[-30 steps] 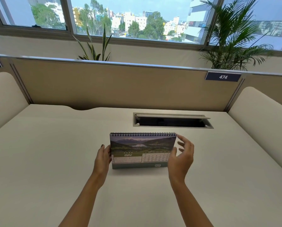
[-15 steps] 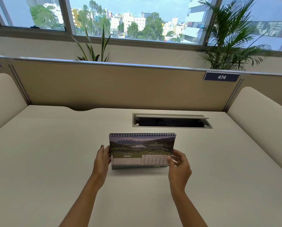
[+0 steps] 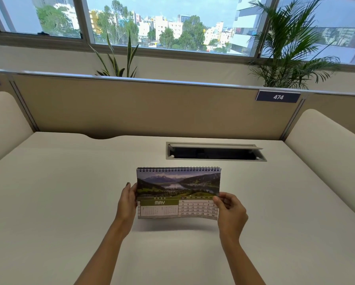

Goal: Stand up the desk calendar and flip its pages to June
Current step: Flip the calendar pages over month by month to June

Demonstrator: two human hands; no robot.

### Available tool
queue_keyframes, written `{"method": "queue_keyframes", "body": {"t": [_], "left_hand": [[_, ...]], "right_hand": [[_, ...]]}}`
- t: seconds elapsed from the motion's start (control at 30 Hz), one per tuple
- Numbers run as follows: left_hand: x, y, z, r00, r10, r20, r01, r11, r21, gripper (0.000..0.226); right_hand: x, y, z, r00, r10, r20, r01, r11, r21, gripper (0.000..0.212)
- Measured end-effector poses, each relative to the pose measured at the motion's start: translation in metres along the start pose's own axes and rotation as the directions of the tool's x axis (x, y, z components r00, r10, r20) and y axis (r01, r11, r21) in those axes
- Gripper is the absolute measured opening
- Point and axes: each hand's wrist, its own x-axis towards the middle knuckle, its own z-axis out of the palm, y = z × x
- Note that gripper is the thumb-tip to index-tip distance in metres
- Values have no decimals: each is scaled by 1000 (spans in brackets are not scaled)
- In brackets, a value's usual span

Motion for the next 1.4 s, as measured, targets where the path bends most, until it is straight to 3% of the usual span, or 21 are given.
{"method": "queue_keyframes", "body": {"t": [0.27, 0.37, 0.47, 0.53, 0.57, 0.63, 0.7, 0.73, 0.8, 0.9, 1.07, 1.13, 1.23, 1.3, 1.4], "left_hand": [[2, -1, -1, 1000, -8, 10, 8, 999, 38, 59], [3, -4, -2, 1000, -18, 13, 17, 998, 61, 60], [2, -3, -3, 999, -36, 0, 36, 999, 32, 58], [-4, 0, 0, 999, -46, -4, 46, 999, -5, 52], [-8, 3, 0, 999, -47, 4, 47, 999, -25, 51], [-7, 2, -2, 1000, -24, -10, 24, 999, -39, 51], [-5, 2, -3, 996, 87, -37, -86, 996, 21, 35], [-4, 0, -3, 993, 104, -51, -102, 994, 31, 38], [-5, 3, -1, 999, 33, -16, -33, 999, -13, 53], [-6, 3, 1, 1000, 9, -16, -9, 1000, -7, 56], [-5, 4, 3, 999, 33, -42, -32, 999, 29, 53], [-3, 3, 2, 999, 22, -37, -22, 1000, 2, 55], [-3, 3, 1, 999, 13, -52, -14, 1000, -12, 55], [-2, 2, 0, 998, 5, -62, -7, 1000, -21, 55], [-2, 2, 0, 998, -7, -66, 5, 999, -39, 55]], "right_hand": [[-1, 3, -3, 990, -138, 32, 141, 983, -114, 6], [-2, -4, -9, 984, 86, 157, -109, 983, 148, 31], [5, -17, -20, 828, 312, 467, -518, 743, 424, 42], [7, -24, -26, 724, 319, 612, -649, 616, 446, 39], [8, -27, -28, 707, 287, 647, -659, 600, 454, 38], [9, -34, -29, 740, 173, 650, -595, 619, 513, 35], [12, -47, -26, 777, 32, 629, -523, 590, 615, 32], [14, -53, -23, 776, -23, 630, -508, 569, 646, 31], [20, -65, -15, 798, -109, 593, -397, 646, 652, 32], [25, -85, -5, 853, -188, 487, -122, 835, 537, 31], [32, -89, 9, 824, -319, 468, 210, 940, 270, 23], [35, -84, 16, 801, -394, 451, 399, 913, 89, 22], [37, -72, 26, 717, -530, 453, 649, 745, -156, 23], [37, -64, 31, 695, -548, 465, 695, 678, -239, 21], [34, -56, 35, 712, -534, 456, 687, 666, -292, 20]]}}
